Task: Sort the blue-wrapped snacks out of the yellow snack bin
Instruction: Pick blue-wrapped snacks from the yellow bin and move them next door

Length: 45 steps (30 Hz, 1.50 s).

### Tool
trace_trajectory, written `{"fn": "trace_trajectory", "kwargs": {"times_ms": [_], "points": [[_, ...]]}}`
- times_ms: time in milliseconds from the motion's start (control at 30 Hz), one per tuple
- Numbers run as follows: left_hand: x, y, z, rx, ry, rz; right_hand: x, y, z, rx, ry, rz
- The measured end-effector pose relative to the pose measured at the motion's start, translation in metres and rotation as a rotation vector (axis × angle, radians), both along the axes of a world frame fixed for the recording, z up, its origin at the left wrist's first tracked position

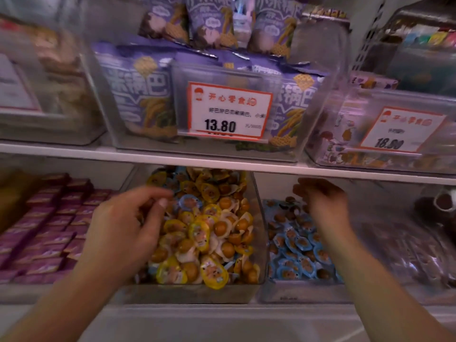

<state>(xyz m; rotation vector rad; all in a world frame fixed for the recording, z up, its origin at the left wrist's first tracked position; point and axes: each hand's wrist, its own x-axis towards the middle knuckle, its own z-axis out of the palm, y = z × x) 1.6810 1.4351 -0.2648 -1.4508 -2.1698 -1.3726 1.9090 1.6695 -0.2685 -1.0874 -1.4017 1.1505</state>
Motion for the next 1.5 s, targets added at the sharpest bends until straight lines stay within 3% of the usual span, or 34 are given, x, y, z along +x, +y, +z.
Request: {"fn": "trace_trajectory", "kwargs": {"times_ms": [167, 333, 467, 567, 700, 900, 1133, 1233, 1367, 1500], "points": [[-0.048, -0.055, 0.000, 0.029, -0.046, 0.132, -0.046, -0.102, 0.015, 0.485, -0.277, 0.376], [-0.063, -0.090, -0.018, -0.178, -0.018, 0.072, -0.132, -0.163, -0.004, 0.748, -0.791, 0.804], [-0.063, -0.094, -0.019, -0.176, 0.000, -0.007, -0.181, -0.164, -0.029, 0.834, -1.056, 0.852], [-0.064, -0.089, -0.017, -0.153, -0.022, 0.000, -0.186, -0.148, -0.035, 0.910, -1.122, 0.809], [-0.065, -0.085, -0.016, -0.107, -0.052, 0.006, -0.183, -0.136, -0.028, 0.862, -1.186, 0.790], [-0.066, -0.086, -0.016, -0.127, -0.072, 0.024, -0.164, -0.111, -0.002, 0.474, -1.109, 0.852], [-0.060, -0.083, -0.012, -0.146, -0.085, -0.005, -0.184, -0.122, 0.008, 0.375, -1.244, 0.878], [-0.056, -0.081, -0.012, -0.152, -0.086, -0.011, -0.199, -0.138, -0.003, 0.440, -1.331, 0.898], [-0.054, -0.079, -0.010, -0.149, -0.096, -0.017, -0.209, -0.148, -0.019, 0.644, -1.383, 0.749], [-0.053, -0.077, -0.011, -0.153, -0.106, -0.014, -0.213, -0.147, -0.028, 0.554, -1.292, 0.633]]}}
